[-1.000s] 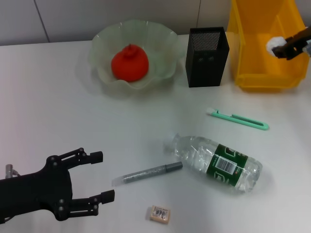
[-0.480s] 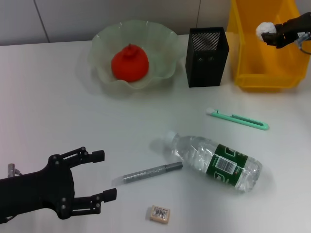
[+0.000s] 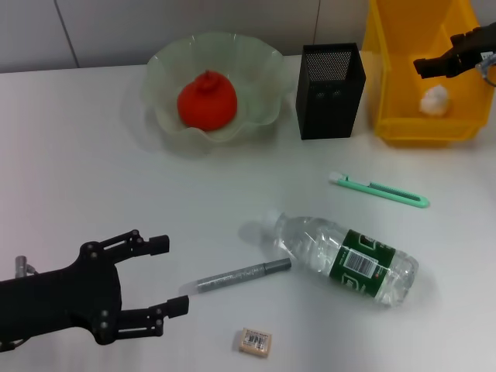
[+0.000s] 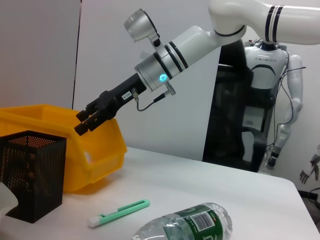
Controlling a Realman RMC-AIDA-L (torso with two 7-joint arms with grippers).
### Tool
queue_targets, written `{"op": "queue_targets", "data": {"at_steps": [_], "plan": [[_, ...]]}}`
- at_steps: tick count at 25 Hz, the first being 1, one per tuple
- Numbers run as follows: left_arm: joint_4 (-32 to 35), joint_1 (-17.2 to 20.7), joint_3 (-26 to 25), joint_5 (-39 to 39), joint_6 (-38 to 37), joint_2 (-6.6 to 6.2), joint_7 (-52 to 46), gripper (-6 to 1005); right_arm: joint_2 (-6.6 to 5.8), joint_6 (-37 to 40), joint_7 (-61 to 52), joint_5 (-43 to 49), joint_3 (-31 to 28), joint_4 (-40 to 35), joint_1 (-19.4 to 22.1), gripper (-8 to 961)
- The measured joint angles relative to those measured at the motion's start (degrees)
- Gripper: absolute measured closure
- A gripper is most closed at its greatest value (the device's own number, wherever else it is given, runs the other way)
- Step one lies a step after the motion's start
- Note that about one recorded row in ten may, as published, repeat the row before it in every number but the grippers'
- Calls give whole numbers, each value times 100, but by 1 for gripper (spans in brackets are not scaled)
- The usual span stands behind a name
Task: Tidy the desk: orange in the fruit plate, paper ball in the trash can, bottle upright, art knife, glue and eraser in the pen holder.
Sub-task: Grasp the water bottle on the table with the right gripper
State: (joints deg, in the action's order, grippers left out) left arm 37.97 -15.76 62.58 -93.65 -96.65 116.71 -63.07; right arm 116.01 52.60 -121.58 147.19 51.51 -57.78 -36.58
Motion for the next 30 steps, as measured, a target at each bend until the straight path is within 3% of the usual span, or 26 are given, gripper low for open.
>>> {"op": "queue_targets", "data": {"at_steps": [3,4,5,6,8,11,12,16,23,30], "plan": [[0,-4,0,1,5,4,-1,168,0,377,-94,71,-1,-201,-4,205],[0,-7,0,2,8,-2,-6,169,0,893,-333,203,-1,-545,10,174],[0,-7,0,2,8,-2,-6,169,0,893,-333,203,-1,-545,10,142],[0,-6,-2,1,8,-10,-7,169,-2,1531,-649,410,-1,-978,19,111],[0,-4,-7,3,7,-27,-10,170,-3,1881,-813,543,-1,-1218,12,111],[0,0,-8,7,7,-34,-11,170,-33,3370,-1266,915,18,-2009,-153,111],[0,0,-10,8,7,-39,-11,170,-33,3370,-1266,915,18,-2009,-153,111],[0,-12,-72,4,-10,-52,-12,171,-46,4764,-1322,941,73,-2368,-568,110],[0,17,-113,0,-51,-65,-12,173,26,5389,-1321,899,410,-1879,-1099,111],[0,56,-115,-3,-75,-63,-12,174,259,5360,-1311,862,906,-775,-1704,111]]}}
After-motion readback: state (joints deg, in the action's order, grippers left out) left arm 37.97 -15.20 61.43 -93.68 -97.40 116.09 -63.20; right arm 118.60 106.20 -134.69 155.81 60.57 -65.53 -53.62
